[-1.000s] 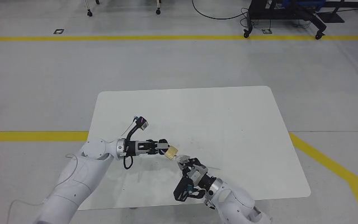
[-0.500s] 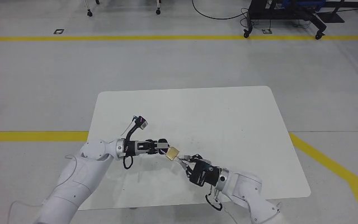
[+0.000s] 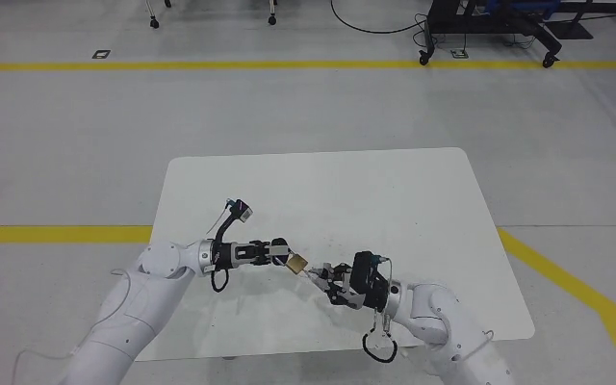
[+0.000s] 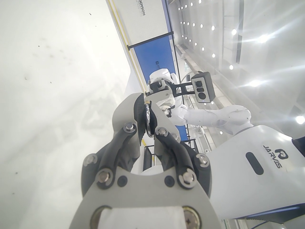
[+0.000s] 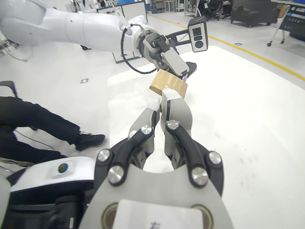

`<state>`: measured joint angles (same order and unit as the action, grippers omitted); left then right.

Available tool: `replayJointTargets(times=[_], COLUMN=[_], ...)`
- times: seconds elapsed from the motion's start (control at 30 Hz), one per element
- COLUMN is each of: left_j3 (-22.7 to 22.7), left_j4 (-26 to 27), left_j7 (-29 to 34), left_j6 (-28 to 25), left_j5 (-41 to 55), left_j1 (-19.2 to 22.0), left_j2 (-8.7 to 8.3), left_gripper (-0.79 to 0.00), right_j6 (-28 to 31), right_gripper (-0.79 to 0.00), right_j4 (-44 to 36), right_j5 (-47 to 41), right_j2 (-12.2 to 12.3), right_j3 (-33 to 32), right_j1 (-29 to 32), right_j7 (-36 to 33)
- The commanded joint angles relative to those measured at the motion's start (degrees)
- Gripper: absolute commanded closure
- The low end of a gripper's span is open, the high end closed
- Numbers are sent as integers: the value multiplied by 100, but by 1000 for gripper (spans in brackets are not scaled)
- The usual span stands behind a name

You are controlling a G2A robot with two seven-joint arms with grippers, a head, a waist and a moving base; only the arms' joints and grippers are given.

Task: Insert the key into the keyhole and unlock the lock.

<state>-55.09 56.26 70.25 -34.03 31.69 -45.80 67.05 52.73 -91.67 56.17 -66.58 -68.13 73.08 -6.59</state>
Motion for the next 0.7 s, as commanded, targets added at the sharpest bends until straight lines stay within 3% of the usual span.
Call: replayJointTargets(times=[0.0,0.03,0.07,0.23,0.33,0.43,0.53,0.67], left_j3=[-4,-3,-1,42,61,123,211,536], left_j4=[11,14,15,-132,-145,46,278,165], left_j7=[-3,1,20,-87,-790,-1394,-1491,-1750], left_j6=[-3,2,20,271,442,988,1410,1961], left_j5=[-19,-22,-14,-363,-1217,-1891,-2057,-2396], left_j1=[-13,-18,-21,85,195,234,311,626], left_j2=[-6,-7,-8,-9,-26,-28,3,144], left_gripper=[0,0,0,0,0,0,0,0], right_j6=[58,27,55,245,245,245,245,245], right_gripper=[-135,-511,-785,-785,-785,-785,-785,-785], right_j4=[123,132,105,53,53,53,53,53], right_j5=[-674,-849,-996,-1141,-1141,-1141,-1141,-1141], right_j2=[14,21,29,51,51,51,51,51], right_j3=[-51,-77,-93,-114,-114,-114,-114,-114], right_j1=[-104,-123,-129,-121,-121,-121,-121,-121], right_j7=[-213,-282,-321,-392,-392,-392,-392,-392])
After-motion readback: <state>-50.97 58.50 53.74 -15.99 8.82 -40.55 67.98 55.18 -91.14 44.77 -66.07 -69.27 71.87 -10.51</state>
